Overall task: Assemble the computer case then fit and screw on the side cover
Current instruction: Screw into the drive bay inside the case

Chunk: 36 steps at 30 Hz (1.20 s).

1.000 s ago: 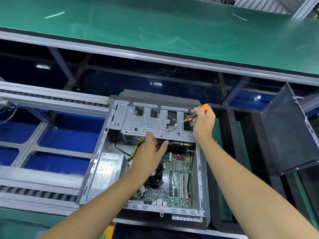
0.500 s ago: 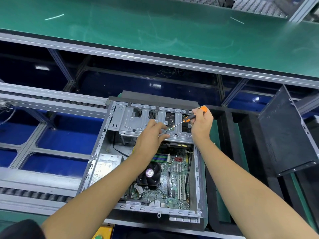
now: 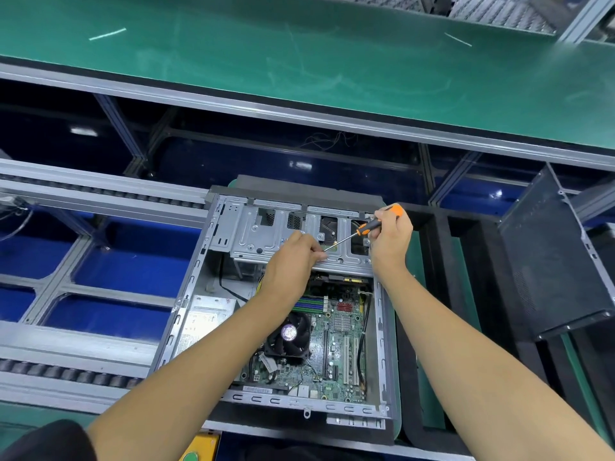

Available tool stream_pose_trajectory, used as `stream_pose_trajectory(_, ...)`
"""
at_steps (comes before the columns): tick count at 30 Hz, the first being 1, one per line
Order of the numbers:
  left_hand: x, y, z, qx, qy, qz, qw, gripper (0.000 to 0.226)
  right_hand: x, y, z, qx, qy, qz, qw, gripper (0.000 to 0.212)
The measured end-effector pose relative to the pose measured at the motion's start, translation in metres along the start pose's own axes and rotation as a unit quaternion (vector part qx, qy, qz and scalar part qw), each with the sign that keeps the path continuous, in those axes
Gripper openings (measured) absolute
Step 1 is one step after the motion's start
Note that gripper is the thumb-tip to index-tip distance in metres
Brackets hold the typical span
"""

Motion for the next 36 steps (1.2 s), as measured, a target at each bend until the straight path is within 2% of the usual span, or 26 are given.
stream_pose_trajectory(4, 0.003, 0.002, 0.001, 0.025, 0.061, -0.012, 0.998, 0.004, 0.001, -0.001, -0.004, -0.023, 0.032, -0.016, 0.999, 0.018)
stream_pose_trajectory(7, 0.005, 0.004, 0.0, 0.025, 0.076, -0.011, 0.997, 0.019, 0.001, -0.002, -0.005, -0.021, 0.05, -0.028, 0.998, 0.013)
stream_pose_trajectory(14, 0.007, 0.004, 0.001, 0.012, 0.085, -0.006, 0.996, 0.03, -0.001, -0.002, -0.003, -0.006, 0.05, -0.017, 0.999, 0.018)
stream_pose_trajectory(19, 0.008, 0.004, 0.002, 0.001, 0.07, 0.002, 0.998, 0.025, -0.001, 0.0, -0.001, -0.007, 0.061, -0.018, 0.998, 0.013)
stream_pose_trajectory(22, 0.007, 0.007, 0.001, -0.018, 0.025, -0.014, 0.999, 0.017, -0.001, 0.0, -0.001, -0.006, 0.062, -0.01, 0.998, 0.014)
stream_pose_trajectory(26, 0.004, 0.006, 0.001, -0.009, -0.022, -0.02, 1.0, 0.023, -0.001, -0.001, 0.0, -0.011, 0.061, 0.003, 0.998, 0.015)
stream_pose_trajectory(29, -0.002, -0.004, 0.0, -0.006, -0.106, 0.021, 0.994, 0.017, -0.003, 0.0, 0.0, -0.002, 0.064, 0.018, 0.998, 0.013)
stream_pose_trajectory(32, 0.0, -0.032, -0.003, -0.018, -0.238, 0.088, 0.967, 0.039, -0.003, 0.001, 0.0, -0.007, 0.068, 0.02, 0.997, 0.015)
stream_pose_trajectory(34, 0.011, -0.052, -0.009, -0.061, -0.299, 0.083, 0.949, 0.046, -0.003, 0.001, -0.001, -0.007, 0.071, 0.022, 0.997, 0.016)
stream_pose_trajectory(36, 0.021, -0.061, -0.015, -0.104, -0.3, 0.056, 0.946, 0.05, -0.002, 0.0, -0.001, -0.005, 0.07, 0.024, 0.997, 0.019)
Point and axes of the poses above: each hand's wrist, its own y-axis towards the middle knuckle, its own x-axis out of the palm, z = x × y, the point moved 1 cm from there along y, towards the middle knuckle, and after that the axes turned 11 degrees about -x, right-handed, at the moved point
